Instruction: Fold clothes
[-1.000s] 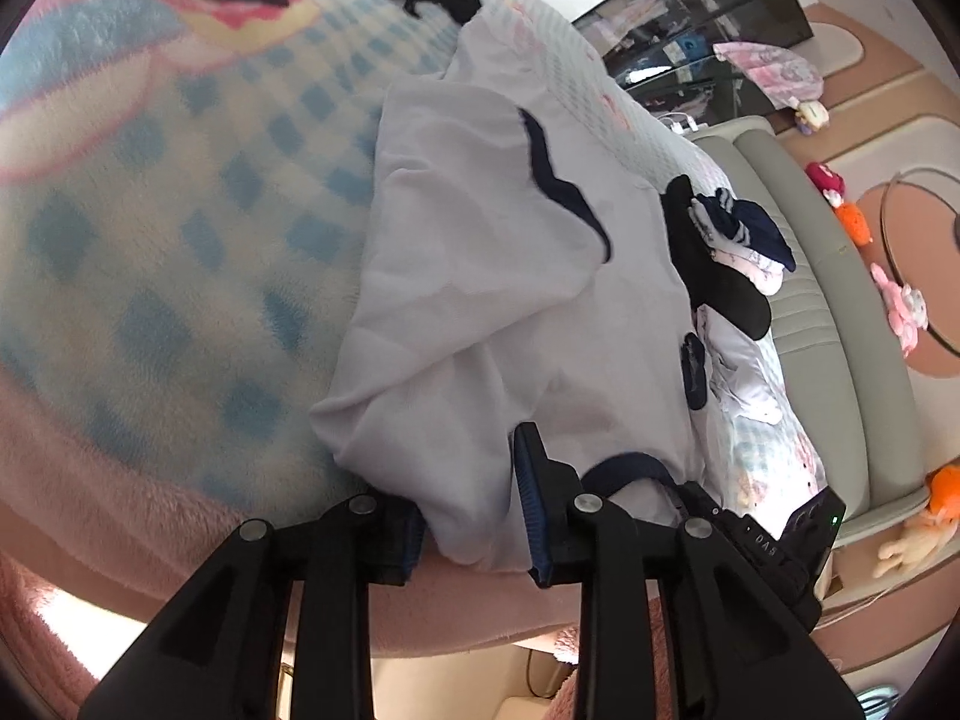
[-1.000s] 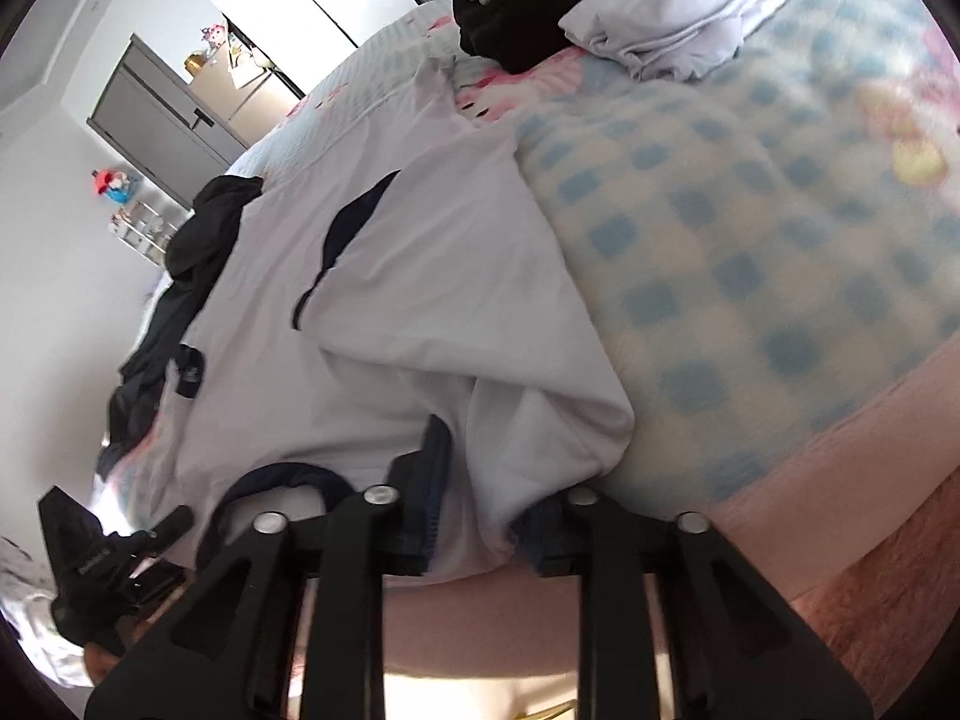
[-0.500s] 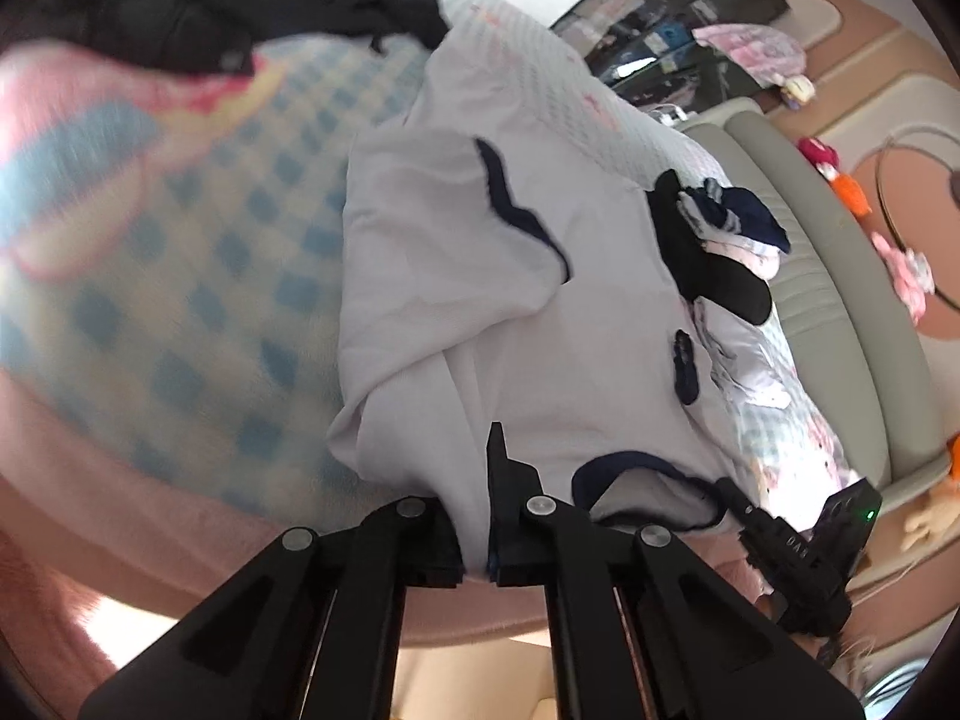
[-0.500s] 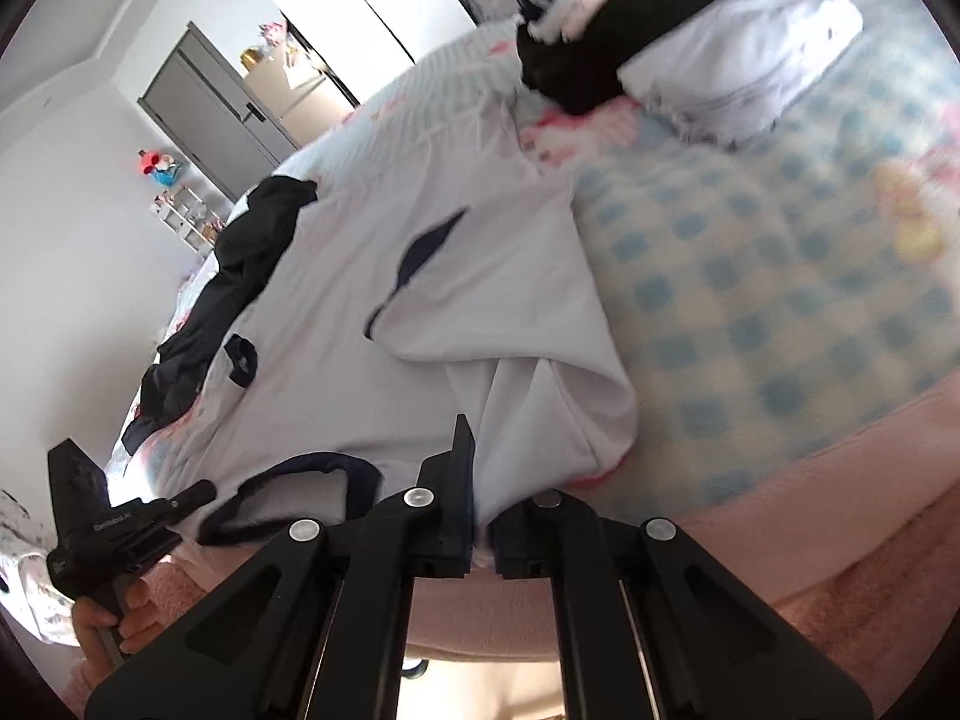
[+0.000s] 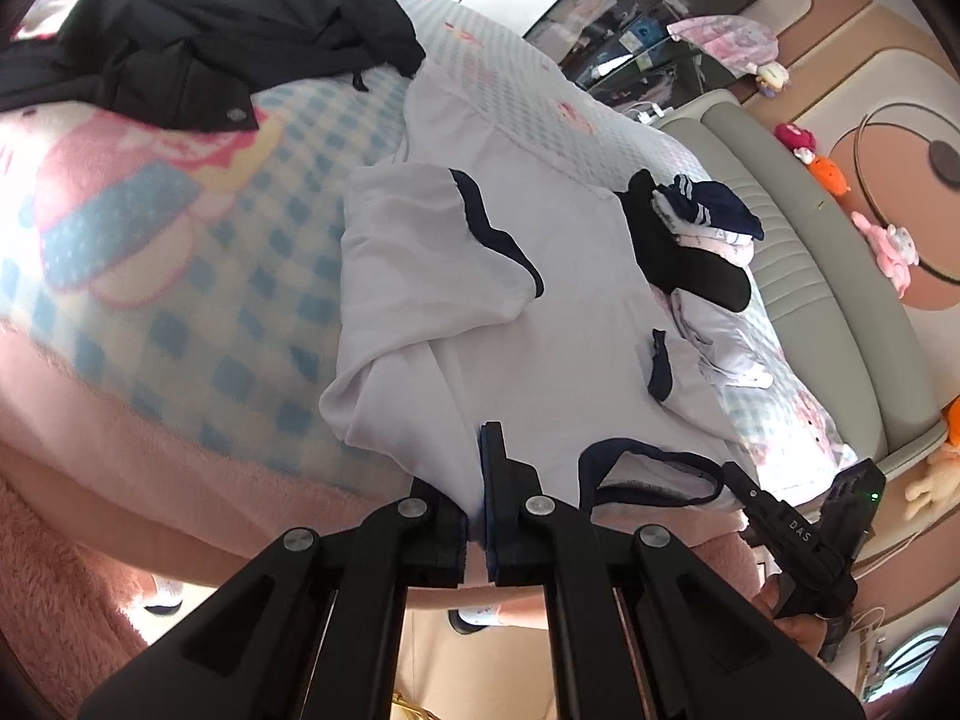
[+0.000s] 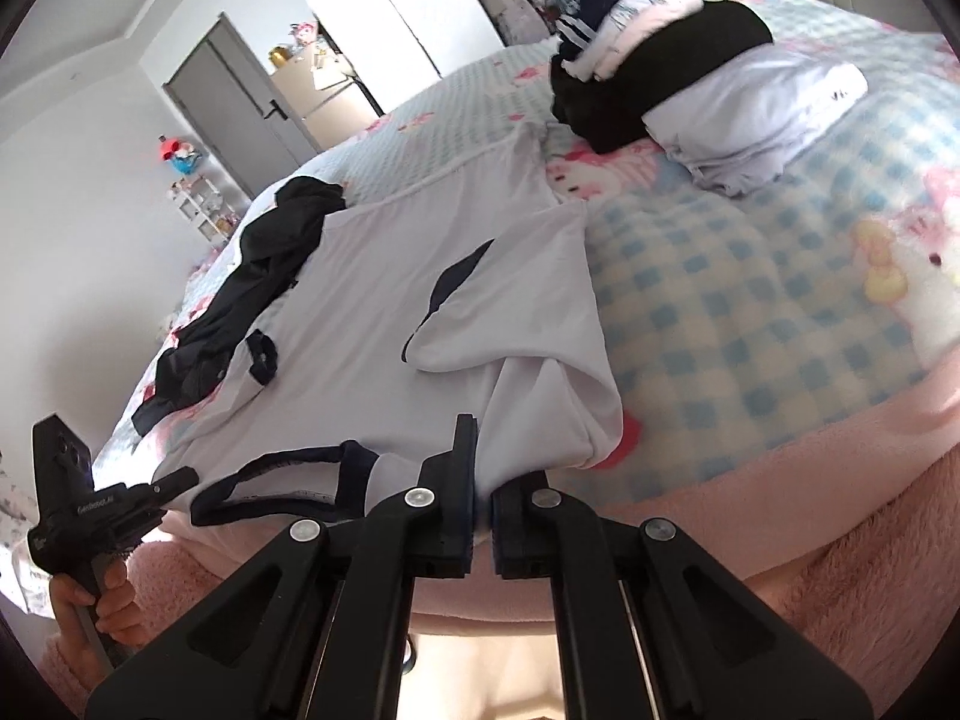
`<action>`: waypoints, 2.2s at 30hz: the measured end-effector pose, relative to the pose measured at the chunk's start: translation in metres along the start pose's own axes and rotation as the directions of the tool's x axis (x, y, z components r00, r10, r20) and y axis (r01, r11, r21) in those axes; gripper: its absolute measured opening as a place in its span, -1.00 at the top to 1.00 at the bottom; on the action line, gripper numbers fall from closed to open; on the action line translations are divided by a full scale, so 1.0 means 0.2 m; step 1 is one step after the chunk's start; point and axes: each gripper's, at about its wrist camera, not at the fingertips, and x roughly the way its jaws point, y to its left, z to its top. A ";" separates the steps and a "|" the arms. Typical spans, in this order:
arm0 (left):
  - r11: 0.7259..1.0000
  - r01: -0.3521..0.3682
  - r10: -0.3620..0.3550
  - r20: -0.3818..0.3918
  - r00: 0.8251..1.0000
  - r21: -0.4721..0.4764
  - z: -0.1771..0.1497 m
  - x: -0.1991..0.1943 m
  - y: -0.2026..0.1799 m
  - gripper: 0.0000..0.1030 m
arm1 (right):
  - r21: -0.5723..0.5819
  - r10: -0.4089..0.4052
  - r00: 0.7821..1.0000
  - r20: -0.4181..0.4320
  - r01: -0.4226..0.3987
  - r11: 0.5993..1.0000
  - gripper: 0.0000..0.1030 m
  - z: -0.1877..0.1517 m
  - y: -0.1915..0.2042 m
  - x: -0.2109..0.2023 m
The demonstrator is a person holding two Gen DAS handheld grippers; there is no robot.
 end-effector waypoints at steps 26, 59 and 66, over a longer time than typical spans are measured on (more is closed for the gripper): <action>0.989 0.014 0.005 -0.128 0.992 0.148 0.00 -0.08 -0.07 0.92 | 0.042 0.036 0.999 -0.009 -0.035 0.998 0.96 -0.08 0.00 -0.17; 0.989 -0.141 0.144 -0.071 0.987 0.044 0.71 0.52 0.07 -0.19 | 0.096 -0.079 0.993 -0.089 0.087 0.992 -0.13 0.58 -0.20 0.46; 0.990 -0.140 0.135 -0.119 0.984 -0.032 0.57 0.59 0.14 -0.37 | 0.084 -0.115 0.984 -0.134 0.127 0.988 -0.13 0.42 -0.22 0.52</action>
